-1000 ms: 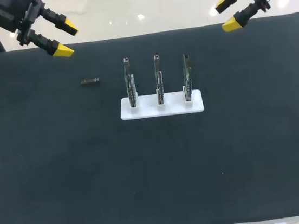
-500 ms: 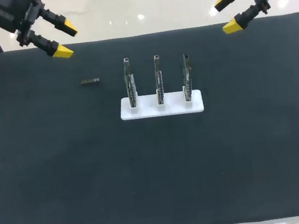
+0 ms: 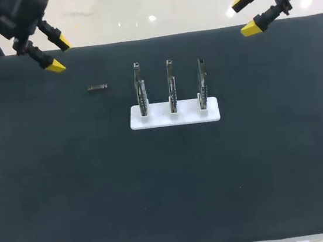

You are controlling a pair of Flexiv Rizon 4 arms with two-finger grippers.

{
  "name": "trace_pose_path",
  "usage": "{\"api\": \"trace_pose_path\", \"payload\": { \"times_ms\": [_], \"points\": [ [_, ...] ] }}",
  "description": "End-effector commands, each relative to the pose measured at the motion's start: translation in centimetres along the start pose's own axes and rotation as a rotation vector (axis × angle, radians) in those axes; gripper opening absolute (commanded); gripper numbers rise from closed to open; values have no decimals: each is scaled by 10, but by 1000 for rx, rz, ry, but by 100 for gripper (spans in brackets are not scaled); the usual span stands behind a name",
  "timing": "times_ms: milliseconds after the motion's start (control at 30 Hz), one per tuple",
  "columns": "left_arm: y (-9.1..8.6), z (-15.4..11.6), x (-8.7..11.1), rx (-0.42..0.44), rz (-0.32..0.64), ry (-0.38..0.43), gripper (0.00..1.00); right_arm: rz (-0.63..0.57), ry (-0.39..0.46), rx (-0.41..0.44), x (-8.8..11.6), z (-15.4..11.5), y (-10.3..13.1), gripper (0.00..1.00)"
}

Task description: Pick up the optical module with the left hand, and insert it into the network port with the right hand.

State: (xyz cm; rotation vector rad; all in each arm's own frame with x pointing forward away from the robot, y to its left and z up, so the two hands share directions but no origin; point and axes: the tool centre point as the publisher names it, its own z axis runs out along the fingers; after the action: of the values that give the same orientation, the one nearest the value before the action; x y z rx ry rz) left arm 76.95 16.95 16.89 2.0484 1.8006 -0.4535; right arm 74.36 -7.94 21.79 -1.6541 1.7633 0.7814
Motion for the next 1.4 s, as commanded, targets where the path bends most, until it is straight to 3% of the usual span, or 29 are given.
{"api": "trace_pose_path", "payload": {
  "times_ms": [33, 367, 700, 1200, 1400],
  "points": [
    [28, 14, 13, 76, 3, 68, 100, -1, -2, 1, 0, 0, 0, 100],
    [62, 55, 50, 80, -7, 210, 100, -1, -2, 1, 0, 0, 0, 100],
    [87, 85, 62, 85, -58, 270, 100, -1, -2, 1, 0, 0, 0, 100],
    [90, 124, 70, 154, -85, 320, 100, -1, -2, 1, 0, 0, 0, 100],
    [89, 126, 71, 153, -86, 315, 100, -1, -2, 1, 0, 0, 0, 100]
  ]
}}
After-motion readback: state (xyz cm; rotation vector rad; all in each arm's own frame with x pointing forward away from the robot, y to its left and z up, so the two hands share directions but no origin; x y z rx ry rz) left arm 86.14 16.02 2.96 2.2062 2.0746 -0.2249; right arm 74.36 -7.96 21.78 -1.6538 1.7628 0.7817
